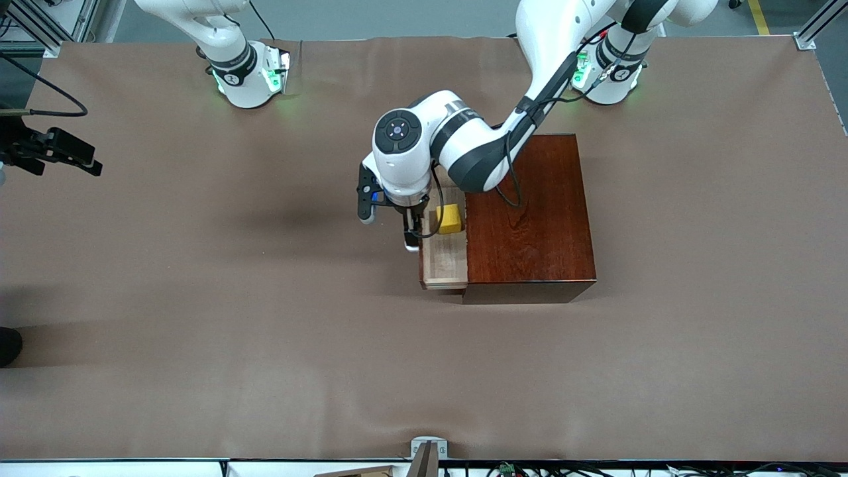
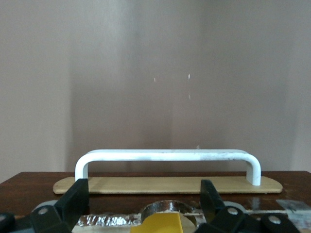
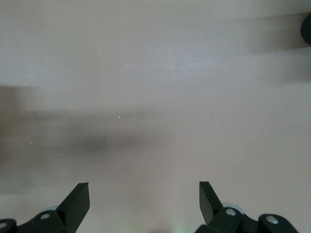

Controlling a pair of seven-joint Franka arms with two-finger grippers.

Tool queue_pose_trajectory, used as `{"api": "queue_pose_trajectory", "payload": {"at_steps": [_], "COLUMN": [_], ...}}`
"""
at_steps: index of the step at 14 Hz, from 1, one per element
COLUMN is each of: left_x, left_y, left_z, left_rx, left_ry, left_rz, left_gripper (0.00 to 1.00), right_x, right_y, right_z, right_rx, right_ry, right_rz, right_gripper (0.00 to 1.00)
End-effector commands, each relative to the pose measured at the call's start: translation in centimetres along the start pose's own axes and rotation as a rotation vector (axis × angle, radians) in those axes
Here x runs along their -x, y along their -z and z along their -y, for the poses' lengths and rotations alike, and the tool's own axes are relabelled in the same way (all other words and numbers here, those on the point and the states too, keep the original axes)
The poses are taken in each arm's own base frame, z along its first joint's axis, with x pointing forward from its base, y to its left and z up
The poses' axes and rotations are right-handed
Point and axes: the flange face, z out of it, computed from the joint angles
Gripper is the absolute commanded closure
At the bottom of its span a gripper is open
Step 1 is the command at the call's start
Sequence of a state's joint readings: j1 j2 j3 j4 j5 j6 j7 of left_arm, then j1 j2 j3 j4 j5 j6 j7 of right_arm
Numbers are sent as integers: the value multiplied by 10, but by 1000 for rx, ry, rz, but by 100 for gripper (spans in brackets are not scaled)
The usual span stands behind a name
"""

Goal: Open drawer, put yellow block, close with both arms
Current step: 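Push the drawer shut into the box with the left gripper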

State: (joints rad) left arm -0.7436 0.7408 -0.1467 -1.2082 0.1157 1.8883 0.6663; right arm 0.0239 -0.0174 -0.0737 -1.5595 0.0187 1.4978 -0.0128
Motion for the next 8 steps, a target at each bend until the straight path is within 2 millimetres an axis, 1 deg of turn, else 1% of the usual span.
{"api": "queue_pose_trajectory", "payload": {"at_steps": [1,4,6,8], "left_x": [27,41,48,54], "left_y": [5,2,-1,-4], "left_z": [0,3,2,2], "left_rx": [3,20,20,39], "left_ry": [-8,-1,-7,-3], "left_rz": [154,230,294,329], "left_gripper": [0,0,0,0], "right_x": [2,2,-1,-3], "right_y": [11,10,7,5], "right_z": [-3,-7,-16,-15], "right_rx": [-23,-11,-10,-6], "right_ry": [-8,-14,-29,-18], "right_rz": [-31,-28,-28,-33], "right_gripper": [0,0,0,0]}}
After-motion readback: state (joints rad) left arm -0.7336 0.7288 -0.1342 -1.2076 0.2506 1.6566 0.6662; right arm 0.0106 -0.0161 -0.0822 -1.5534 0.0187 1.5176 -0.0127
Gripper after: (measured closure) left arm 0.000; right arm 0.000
